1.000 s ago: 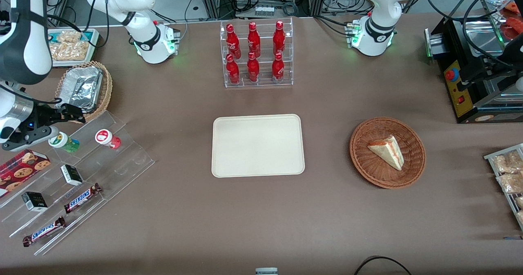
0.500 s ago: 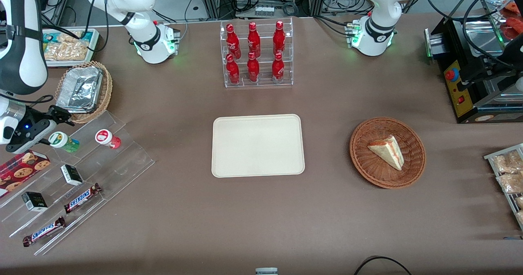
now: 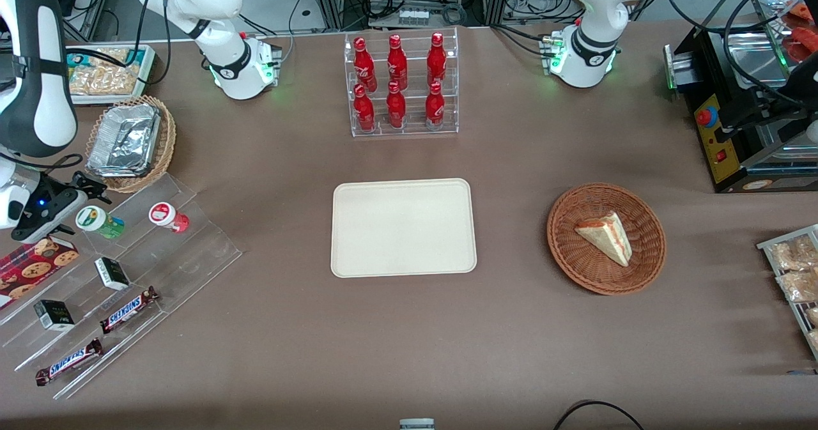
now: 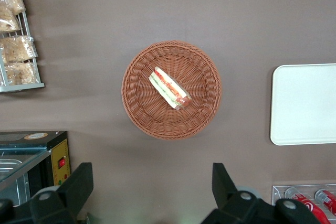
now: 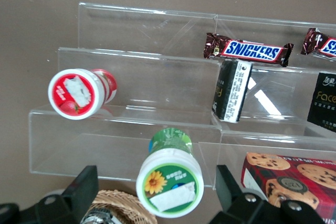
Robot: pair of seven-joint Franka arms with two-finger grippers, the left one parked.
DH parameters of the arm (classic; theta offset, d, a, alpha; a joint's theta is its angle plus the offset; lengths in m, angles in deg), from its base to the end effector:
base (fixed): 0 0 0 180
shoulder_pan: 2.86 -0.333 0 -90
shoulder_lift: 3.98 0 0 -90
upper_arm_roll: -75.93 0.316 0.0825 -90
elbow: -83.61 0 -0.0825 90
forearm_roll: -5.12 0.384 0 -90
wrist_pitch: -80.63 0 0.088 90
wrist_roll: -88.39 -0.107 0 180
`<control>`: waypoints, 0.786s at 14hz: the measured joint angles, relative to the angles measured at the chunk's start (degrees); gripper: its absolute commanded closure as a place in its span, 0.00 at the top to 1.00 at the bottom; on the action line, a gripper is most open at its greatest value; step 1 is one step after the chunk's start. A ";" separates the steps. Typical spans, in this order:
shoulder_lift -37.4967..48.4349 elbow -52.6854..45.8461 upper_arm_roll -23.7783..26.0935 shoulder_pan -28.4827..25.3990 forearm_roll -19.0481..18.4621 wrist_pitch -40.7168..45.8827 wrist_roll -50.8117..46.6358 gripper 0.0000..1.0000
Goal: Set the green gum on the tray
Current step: 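Close the right gripper on the green-lidded gum container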
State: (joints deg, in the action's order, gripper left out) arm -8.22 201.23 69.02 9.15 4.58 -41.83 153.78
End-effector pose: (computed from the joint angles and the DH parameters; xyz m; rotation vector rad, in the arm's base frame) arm 0.5340 -0.1826 0.4036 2.8652 1.2393 -0.0050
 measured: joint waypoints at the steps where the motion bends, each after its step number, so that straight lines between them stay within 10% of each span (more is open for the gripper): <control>1: -0.27 0.21 0.00 0.33 0.00 -0.57 0.19 1.00; 6: -1.10 0.52 -0.01 1.19 -0.01 -1.39 1.25 1.00; 7: -1.24 0.82 -0.01 1.23 -0.01 -1.90 1.26 0.89; 9: -1.32 1.79 -0.02 1.53 -0.01 -3.09 1.34 0.16; 11: -1.32 2.40 -0.02 1.64 -0.01 -3.48 1.48 0.00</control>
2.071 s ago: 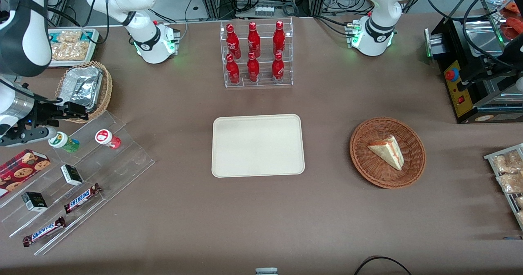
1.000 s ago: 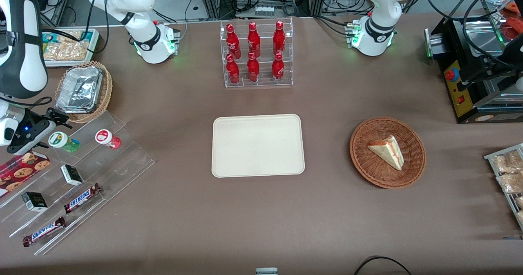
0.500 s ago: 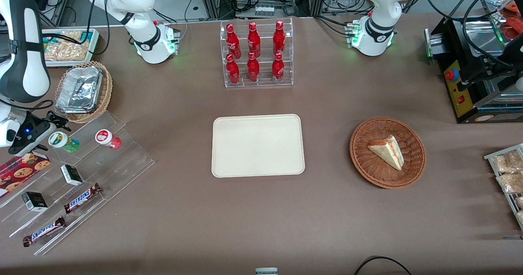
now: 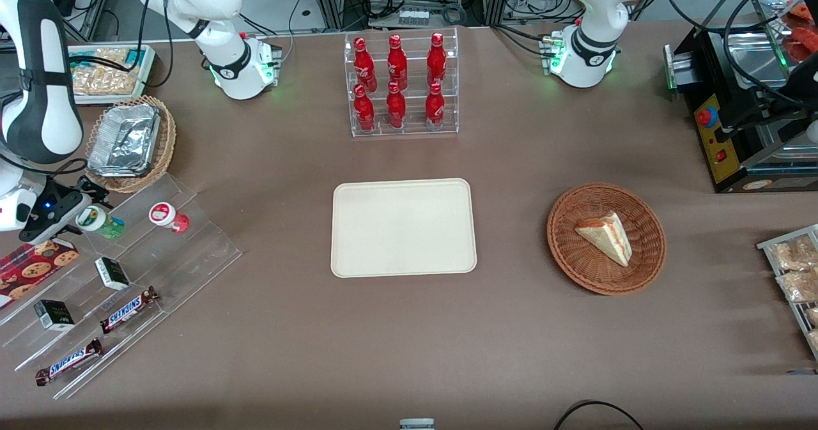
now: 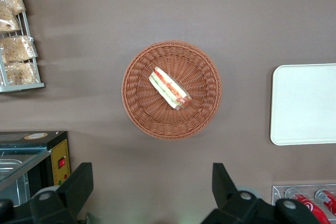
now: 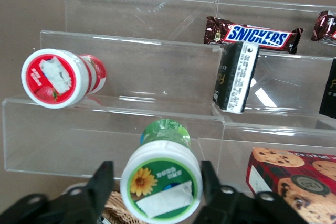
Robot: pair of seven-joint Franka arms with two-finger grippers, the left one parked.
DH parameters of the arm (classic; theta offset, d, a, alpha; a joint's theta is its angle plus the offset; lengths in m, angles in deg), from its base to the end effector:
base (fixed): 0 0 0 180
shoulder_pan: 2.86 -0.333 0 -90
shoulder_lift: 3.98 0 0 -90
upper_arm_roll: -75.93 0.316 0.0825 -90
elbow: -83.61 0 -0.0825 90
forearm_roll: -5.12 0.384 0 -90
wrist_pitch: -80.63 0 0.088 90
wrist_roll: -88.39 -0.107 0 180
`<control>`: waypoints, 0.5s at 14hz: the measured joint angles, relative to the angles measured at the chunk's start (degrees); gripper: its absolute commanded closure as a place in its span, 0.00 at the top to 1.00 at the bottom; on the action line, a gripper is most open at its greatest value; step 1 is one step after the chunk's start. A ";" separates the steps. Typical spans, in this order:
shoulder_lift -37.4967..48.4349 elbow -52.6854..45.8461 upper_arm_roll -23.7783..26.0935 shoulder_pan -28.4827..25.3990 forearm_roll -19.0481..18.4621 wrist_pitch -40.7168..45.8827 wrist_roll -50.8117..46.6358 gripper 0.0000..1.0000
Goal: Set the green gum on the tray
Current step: 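Close the right gripper on the green-lidded gum container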
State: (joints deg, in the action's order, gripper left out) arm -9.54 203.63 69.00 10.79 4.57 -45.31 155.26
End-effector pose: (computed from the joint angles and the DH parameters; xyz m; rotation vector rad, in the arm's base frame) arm 0.5260 -0.1970 0.3771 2.8675 1.2363 -0.0132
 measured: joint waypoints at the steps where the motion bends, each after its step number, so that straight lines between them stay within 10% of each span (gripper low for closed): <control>1: 0.00 0.14 0.00 0.00 -0.01 -0.15 0.06 0.00; 7: 0.54 -0.11 0.47 -0.03 -0.01 -0.08 0.18 0.00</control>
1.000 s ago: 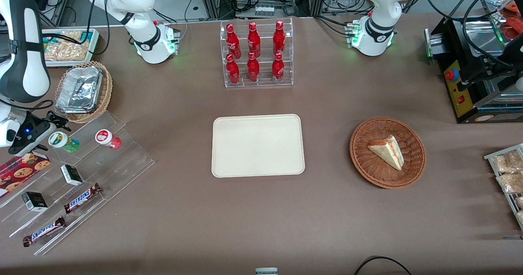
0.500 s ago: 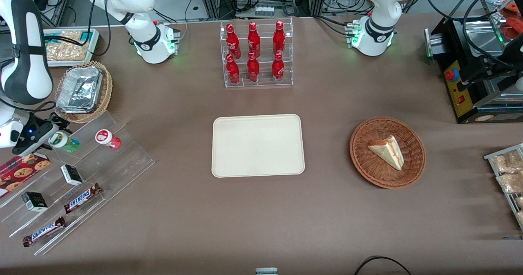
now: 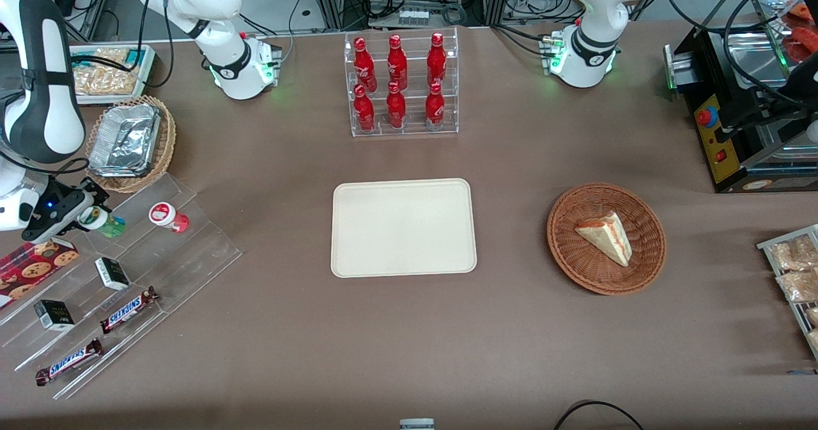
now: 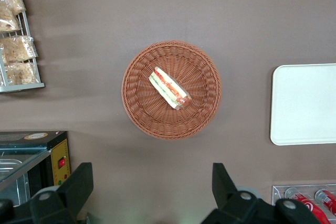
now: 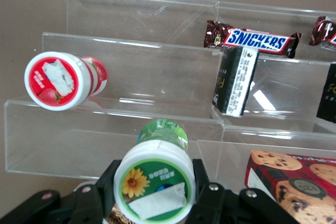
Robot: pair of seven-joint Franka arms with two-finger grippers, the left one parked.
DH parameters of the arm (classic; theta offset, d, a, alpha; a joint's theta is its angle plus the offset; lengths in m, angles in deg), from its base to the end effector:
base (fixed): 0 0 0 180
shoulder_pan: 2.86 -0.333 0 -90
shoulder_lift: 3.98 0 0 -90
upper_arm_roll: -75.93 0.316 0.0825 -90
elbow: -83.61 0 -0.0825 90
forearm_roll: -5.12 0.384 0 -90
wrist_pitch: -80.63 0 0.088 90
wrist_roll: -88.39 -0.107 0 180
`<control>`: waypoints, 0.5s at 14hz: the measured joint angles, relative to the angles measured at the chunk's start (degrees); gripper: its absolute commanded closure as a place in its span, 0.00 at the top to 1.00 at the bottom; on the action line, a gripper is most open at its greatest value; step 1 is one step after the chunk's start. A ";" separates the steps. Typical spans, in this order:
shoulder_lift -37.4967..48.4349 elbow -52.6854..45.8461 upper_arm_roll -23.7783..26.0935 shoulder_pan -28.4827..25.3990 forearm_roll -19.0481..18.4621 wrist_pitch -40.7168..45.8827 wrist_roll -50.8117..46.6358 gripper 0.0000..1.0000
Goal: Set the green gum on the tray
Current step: 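Close the right gripper on the green-lidded gum container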
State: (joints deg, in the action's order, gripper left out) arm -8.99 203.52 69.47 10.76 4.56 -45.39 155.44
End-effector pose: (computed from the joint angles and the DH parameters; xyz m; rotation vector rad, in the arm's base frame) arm 0.5279 -0.1925 0.3834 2.8532 1.2502 0.0032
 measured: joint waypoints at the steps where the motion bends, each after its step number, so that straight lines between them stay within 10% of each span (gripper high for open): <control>1: 0.26 -0.53 0.30 -0.12 0.00 0.54 -0.08 0.00; 7: 1.08 -5.72 0.93 -6.43 0.00 6.83 -7.49 0.00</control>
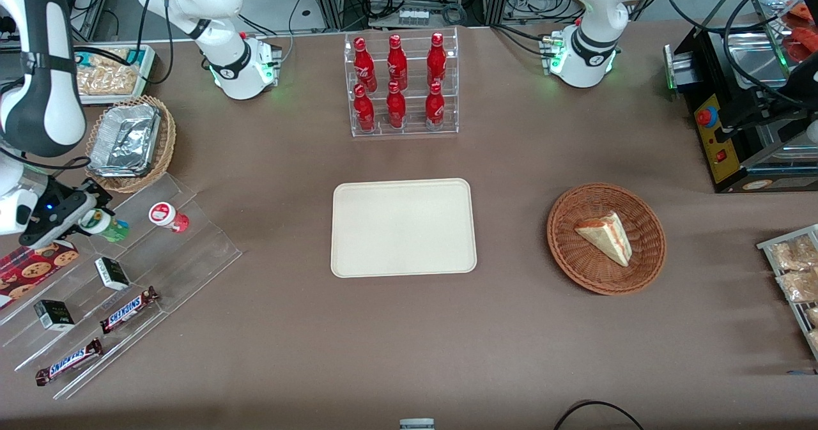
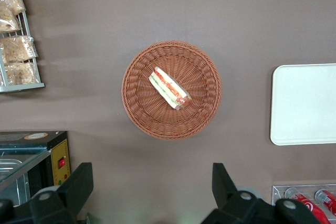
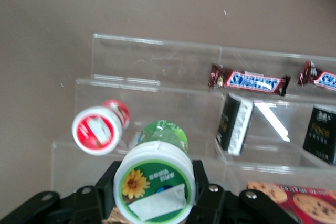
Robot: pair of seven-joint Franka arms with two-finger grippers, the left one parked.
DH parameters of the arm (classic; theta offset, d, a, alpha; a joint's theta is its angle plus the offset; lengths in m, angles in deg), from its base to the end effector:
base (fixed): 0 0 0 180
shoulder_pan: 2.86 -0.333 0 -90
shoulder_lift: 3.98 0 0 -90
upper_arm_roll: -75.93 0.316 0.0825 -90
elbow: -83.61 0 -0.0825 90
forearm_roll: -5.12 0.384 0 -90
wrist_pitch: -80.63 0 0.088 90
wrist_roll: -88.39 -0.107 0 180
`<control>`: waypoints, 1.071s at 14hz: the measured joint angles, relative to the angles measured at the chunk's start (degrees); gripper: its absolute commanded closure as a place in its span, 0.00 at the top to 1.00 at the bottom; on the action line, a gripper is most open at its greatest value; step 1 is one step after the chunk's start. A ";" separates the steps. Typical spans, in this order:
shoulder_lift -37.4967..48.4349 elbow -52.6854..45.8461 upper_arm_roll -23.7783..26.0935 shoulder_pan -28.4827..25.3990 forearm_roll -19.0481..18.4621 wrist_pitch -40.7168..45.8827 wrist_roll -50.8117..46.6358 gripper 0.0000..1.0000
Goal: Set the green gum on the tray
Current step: 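Close the right gripper on the green-lidded gum container, then lift the gum container and carry it over the cream tray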
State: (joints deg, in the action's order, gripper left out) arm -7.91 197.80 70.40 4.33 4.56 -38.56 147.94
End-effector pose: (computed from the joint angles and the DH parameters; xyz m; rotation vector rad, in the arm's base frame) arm 0.5575 -0.1256 0.4292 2.8583 1.2462 0.0099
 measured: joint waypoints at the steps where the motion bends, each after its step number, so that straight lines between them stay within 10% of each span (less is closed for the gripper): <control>1: 0.00 -0.27 0.03 -1.63 0.00 0.52 -2.06 0.00; 15: -6.34 -1.44 0.46 -27.61 -0.68 1.01 -46.64 0.00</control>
State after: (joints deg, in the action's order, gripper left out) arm -14.25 196.36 70.86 -23.28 3.88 -37.56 101.30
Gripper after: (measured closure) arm 0.410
